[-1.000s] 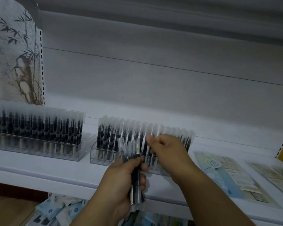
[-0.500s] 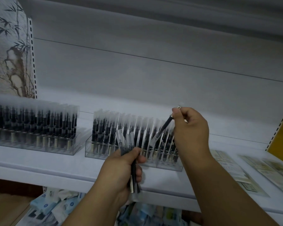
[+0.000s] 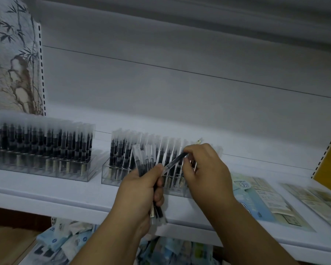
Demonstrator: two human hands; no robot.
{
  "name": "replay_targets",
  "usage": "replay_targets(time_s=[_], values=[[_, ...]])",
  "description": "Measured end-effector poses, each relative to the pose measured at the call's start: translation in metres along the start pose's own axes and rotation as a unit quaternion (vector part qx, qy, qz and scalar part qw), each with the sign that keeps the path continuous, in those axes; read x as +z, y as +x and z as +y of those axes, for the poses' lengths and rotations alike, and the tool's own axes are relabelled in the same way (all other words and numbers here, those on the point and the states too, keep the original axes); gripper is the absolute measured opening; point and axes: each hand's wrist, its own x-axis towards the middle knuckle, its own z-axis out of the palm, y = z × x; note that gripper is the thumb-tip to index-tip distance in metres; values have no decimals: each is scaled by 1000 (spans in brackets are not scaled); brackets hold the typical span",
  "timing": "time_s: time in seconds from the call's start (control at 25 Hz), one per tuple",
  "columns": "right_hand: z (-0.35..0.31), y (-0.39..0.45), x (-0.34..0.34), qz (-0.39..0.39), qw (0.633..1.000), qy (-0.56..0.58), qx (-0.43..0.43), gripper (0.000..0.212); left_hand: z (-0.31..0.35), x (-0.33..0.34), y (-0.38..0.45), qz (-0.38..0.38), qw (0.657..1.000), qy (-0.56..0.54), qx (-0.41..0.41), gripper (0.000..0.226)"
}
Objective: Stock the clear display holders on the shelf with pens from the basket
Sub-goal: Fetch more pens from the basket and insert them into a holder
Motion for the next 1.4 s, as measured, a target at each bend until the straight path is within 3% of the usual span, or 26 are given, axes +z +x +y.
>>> replay_targets(time_s=[0.16,0.36,0.44,0.64,0.84,0.96,1.08,1.12,1.24,1.32,1.4], values=[[5,3,-1,-12,998,-49,-35,8,1,-1,-5,-32,997,-61,-27,20],[6,11,6,-17,989,58,136,21,-1,-5,-2,-33,995,-91,-35,30],[8,13,13,-31,982,83,164,29,-4,-5,-1,-26,994,-92,-46,32],[10,19,17,-60,986,43,147,33,-9,-4,3,-14,996,-74,-57,23],[15,20,27,-201,970,-49,128,39,-12,0,4,-1,997,-62,-53,17],[17,13,31,-201,967,-59,145,44,-12,0,4,-1,998,-53,-43,11],[10,15,17,-115,970,58,205,48,-10,0,6,-3,999,-29,-41,15],[6,17,11,-116,953,156,234,47,-9,1,6,-12,999,-16,-38,16],[-12,21,-6,-224,856,376,274,28,-10,8,5,-45,998,14,-42,20],[-12,23,-9,-225,846,388,288,19,-13,10,3,-52,997,24,-54,21],[-3,29,-12,-132,864,367,319,18,-14,7,2,-51,996,36,-64,20]])
